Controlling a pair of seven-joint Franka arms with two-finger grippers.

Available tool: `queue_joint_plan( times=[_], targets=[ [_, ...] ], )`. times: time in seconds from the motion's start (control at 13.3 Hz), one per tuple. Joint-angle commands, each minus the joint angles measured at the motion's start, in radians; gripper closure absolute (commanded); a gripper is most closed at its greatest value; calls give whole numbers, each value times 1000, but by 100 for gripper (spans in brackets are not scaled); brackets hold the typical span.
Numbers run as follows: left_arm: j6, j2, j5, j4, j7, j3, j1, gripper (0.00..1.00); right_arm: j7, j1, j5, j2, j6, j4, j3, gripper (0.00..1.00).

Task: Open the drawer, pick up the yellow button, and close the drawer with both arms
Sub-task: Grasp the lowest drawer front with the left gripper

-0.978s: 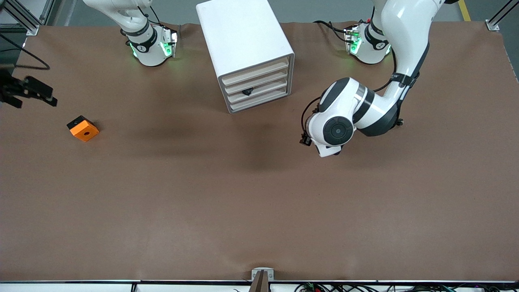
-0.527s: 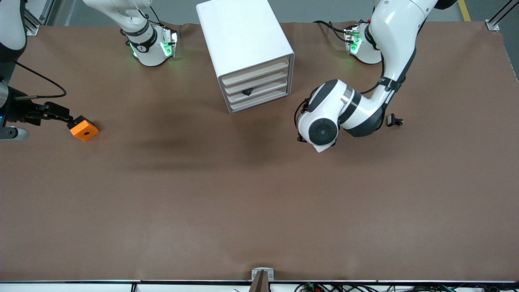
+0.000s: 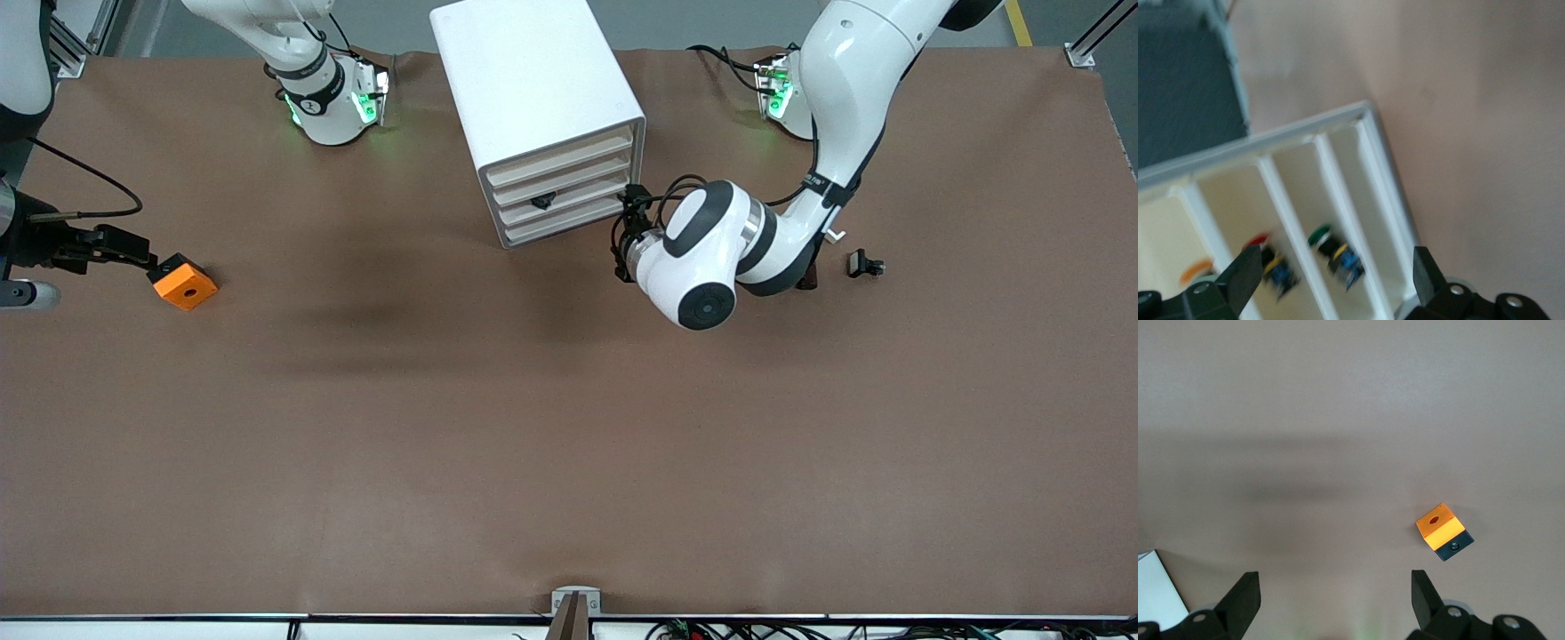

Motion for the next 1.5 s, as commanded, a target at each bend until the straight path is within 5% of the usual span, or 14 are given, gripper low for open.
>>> queue_joint_plan(
  times=[0.0,0.23,0.3,0.38,0.9,1.28,1.43],
  targets=[
    [-17,67,-194,21,-73,1,11,0,-12,-17,-11,13,-17,25,8,0],
    [-53,85,-245,21,-165,1,0,0,-9,-31,-11,13,-15,23,8,0],
    [-59,93,-256,21,-187,1,-3,9,-4,-32,-11,13,-15,23,8,0],
    [-59,96,-274,21,-189,-3,-3,30,0,-31,-11,13,-15,23,8,0],
    [-131,99,-331,20,-198,-6,-54,34,57,-29,-5,13,-17,14,9,0],
    [-137,104,-333,12,-241,-6,-98,61,59,-21,2,13,-17,10,9,0],
    [-136,110,-333,14,-242,-6,-103,80,85,-23,15,10,-15,-3,11,0]
  ],
)
